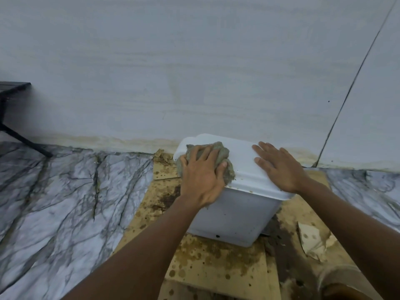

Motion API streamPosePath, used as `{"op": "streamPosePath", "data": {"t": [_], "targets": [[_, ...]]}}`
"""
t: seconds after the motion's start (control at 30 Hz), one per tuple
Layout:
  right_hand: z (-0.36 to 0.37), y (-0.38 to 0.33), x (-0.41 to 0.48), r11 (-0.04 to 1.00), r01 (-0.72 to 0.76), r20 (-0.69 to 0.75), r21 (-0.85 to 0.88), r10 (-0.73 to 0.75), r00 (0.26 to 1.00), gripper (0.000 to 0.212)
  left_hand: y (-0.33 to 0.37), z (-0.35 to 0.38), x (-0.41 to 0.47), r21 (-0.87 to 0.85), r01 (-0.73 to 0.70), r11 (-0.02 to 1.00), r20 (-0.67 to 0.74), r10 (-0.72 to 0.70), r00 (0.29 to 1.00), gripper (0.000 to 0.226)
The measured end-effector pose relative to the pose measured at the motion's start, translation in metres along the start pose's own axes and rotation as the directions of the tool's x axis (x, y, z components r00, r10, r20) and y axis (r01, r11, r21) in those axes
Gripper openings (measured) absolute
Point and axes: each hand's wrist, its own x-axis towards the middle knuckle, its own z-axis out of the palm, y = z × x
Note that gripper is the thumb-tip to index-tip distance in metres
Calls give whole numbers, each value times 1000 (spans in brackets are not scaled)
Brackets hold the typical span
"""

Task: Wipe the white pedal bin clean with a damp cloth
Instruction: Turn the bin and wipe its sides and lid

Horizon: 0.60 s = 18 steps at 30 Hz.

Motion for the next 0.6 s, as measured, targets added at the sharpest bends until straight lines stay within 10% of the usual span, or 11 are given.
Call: {"op": "streamPosePath", "data": {"t": [0.6], "targets": [[3,6,-7,1000,5,-15,30,-4,1000,76,54,37,-23,139,-35,990,-15,37,999,45]]}}
